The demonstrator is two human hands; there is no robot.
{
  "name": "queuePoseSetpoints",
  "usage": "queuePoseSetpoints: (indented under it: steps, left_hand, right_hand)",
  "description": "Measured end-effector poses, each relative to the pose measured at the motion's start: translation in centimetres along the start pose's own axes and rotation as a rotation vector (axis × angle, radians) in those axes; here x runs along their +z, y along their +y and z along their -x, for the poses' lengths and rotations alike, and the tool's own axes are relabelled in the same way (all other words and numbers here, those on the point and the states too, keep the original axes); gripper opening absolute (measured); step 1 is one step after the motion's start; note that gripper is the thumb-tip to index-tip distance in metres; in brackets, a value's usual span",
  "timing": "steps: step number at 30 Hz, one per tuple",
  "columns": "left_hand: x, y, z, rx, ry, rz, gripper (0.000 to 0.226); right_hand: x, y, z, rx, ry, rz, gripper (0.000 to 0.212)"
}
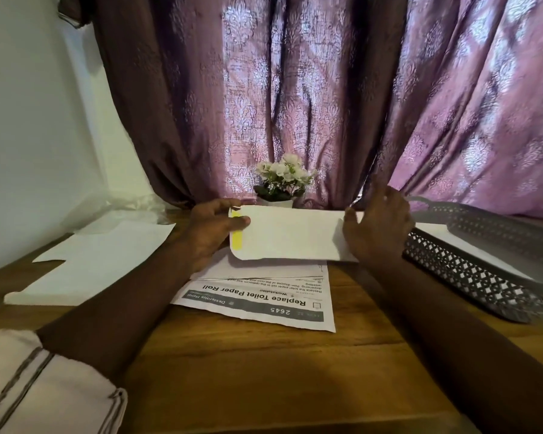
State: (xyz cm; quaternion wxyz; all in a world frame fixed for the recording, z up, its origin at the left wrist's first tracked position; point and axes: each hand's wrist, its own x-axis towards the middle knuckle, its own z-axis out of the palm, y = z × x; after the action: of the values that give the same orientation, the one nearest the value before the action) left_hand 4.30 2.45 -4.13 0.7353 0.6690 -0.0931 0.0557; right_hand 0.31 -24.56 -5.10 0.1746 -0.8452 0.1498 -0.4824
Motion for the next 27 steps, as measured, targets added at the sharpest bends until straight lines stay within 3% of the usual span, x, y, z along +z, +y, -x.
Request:
queuePoseSetpoints:
  steps: [2,5,9,12,16,20,22,24,27]
  left_hand:
    - [0.7,-0.3,0.2,-0.011,-0.029,-0.002,0.032]
    - [1.0,-0.4,0.5,-0.048,-0.073,0.016,0.043]
    - [0.5,-0.5,0.8,-0.074,-0.153,-0.025,0.049]
    - [0.2,-0.2,1.0,-0.112,-0.206,0.026,0.046]
    - [0.1,-0.4,1.2,-0.109,-0.295,0.036,0.039]
    - [-0.1,-1.0,1.0,-0.054,-0.36,-0.185,0.05]
    - [0.1,-1.0,1.1,0.093,-0.371,-0.411,0.064]
    - [0.2,-0.6,1.0,0.362,-0.364,-0.8,0.082]
    - [0.4,0.5,1.3,0.726,-0.22,-1.227,0.094]
  right_hand:
    - [-0.6,-1.4,1.0,-0.204,-0.087,-0.107,0.056]
    - [-1.2,-3.9,3.2,-0.329,-0.451,-0.52,0.058]
    - [-0.6,-5.3,4.5,-0.687,-0.667,-0.236,0.102]
    - [-0.1,-5.4,4.4,-0.726,-0.74,-0.13,0.114]
    - [0.4,-4.8,4.5,-0.687,-0.737,-0.136,0.109]
    - [0.2,-4.9,4.8,-0.661,-0.806,-0.157,0.109]
    - [0.1,-5.1,4.8,-0.676,-0.79,-0.169,0.109]
    - [0.1,-5.2,4.7,-0.687,-0.789,-0.155,0.111]
    - [0.0,-5.3,4.7,-0.69,-0.787,-0.19,0.119]
